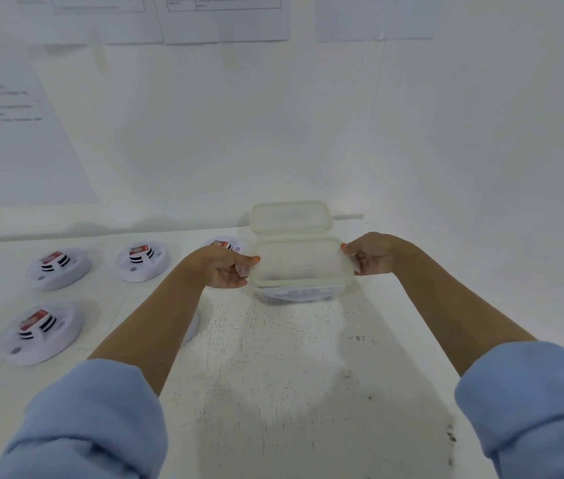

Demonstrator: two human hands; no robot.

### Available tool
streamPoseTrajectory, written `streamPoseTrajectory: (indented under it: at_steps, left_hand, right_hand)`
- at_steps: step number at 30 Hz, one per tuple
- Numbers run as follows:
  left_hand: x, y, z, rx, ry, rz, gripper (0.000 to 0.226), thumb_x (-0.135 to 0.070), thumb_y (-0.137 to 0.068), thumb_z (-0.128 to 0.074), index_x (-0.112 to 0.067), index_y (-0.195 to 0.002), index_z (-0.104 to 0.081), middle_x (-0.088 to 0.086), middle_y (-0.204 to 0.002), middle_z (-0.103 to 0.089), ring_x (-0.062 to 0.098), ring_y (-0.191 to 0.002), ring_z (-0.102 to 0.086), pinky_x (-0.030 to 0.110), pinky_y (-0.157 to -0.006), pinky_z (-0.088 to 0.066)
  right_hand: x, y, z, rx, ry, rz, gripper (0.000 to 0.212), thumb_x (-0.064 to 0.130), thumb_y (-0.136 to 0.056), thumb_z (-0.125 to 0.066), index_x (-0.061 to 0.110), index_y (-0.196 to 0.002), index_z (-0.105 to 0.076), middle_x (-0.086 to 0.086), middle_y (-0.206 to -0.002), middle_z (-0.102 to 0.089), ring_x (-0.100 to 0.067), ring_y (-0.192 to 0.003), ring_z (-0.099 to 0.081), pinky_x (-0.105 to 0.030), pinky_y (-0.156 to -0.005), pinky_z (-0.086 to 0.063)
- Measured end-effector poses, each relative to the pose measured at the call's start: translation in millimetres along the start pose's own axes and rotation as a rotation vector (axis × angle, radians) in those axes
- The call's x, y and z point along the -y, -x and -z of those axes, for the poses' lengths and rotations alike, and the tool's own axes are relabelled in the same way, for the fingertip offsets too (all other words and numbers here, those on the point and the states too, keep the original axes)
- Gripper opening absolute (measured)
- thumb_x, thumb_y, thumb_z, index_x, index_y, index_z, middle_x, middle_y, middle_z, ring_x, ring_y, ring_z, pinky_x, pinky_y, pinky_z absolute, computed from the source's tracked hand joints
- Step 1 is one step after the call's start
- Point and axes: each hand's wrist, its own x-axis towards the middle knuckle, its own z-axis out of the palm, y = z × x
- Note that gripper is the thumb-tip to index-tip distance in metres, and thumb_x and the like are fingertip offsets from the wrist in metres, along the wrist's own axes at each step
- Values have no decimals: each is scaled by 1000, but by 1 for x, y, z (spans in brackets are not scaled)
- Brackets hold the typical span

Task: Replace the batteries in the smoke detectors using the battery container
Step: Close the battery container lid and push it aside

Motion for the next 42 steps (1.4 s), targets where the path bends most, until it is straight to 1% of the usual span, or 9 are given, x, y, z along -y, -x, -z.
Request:
streamPoseTrajectory:
  at_steps: [4,9,13,24,28,32,37,39,42]
  left_hand:
    - [1,0,-1,16,20,-12,21,-13,-82,-68,-4,-97,-58,7,-88,-62,17,-75,-58,33,-81,-51]
    - [1,0,-3,1,29,-51,34,-13,-83,-67,-6,-113,-53,9,-109,-57,19,-79,-59,36,-83,-48]
    - [1,2,-6,58,123,-68,10,-1,-85,-61,-4,-94,-57,8,-94,-63,19,-80,-60,36,-78,-48]
    - [2,3,-1,39,72,-91,8,7,-82,-62,0,-81,-60,11,-78,-65,21,-77,-62,32,-71,-56]
    - [2,8,-2,-106,-117,-170,19,-3,-76,-73,-8,-78,-55,6,-70,-56,15,-61,-54,24,-58,-50]
    - [-2,14,-7,-302,-333,-286,35,-12,-70,-81,-9,-69,-46,6,-57,-47,13,-42,-44,18,-42,-41]
    - [0,17,-22,-280,-292,-288,35,-4,-79,-71,8,-107,-54,17,-83,-62,23,-64,-61,32,-61,-56]
    - [0,20,-25,-261,-229,-272,39,2,-80,-67,12,-114,-51,24,-99,-62,33,-84,-64,37,-72,-53]
    - [-3,27,-28,-230,-163,-226,36,7,-83,-62,13,-116,-51,28,-115,-60,38,-105,-61,43,-81,-52]
  right_hand:
    - [0,-1,-7,-64,95,64,9,7,-95,-47,3,-99,-54,-8,-90,-58,-19,-72,-57,-34,-72,-52]
    - [2,3,-14,-139,164,113,7,6,-95,-47,5,-91,-54,-6,-84,-55,-18,-72,-54,-32,-67,-50]
    - [4,6,-16,-122,182,116,19,2,-94,-43,11,-86,-57,-4,-86,-54,-17,-72,-52,-30,-63,-49]
    - [4,11,-16,-141,231,127,26,-1,-91,-49,5,-114,-60,-3,-84,-57,-15,-73,-54,-30,-65,-48]
    - [6,12,-17,-282,346,137,13,6,-83,-67,-3,-87,-59,-8,-69,-50,-18,-59,-47,-30,-58,-43]
    - [5,15,-23,-469,594,188,41,21,-80,-72,8,-60,-39,-8,-59,-51,-20,-48,-49,-25,-49,-42]
    - [4,18,-39,-454,704,250,24,17,-79,-72,1,-80,-53,-17,-88,-64,-34,-83,-68,-38,-73,-56]
    - [3,21,-41,-448,697,249,43,17,-78,-73,-3,-111,-54,-19,-107,-63,-34,-95,-65,-42,-87,-53]
    - [-2,22,-41,-442,671,263,54,19,-82,-69,3,-127,-44,-16,-123,-55,-30,-102,-59,-39,-95,-48]
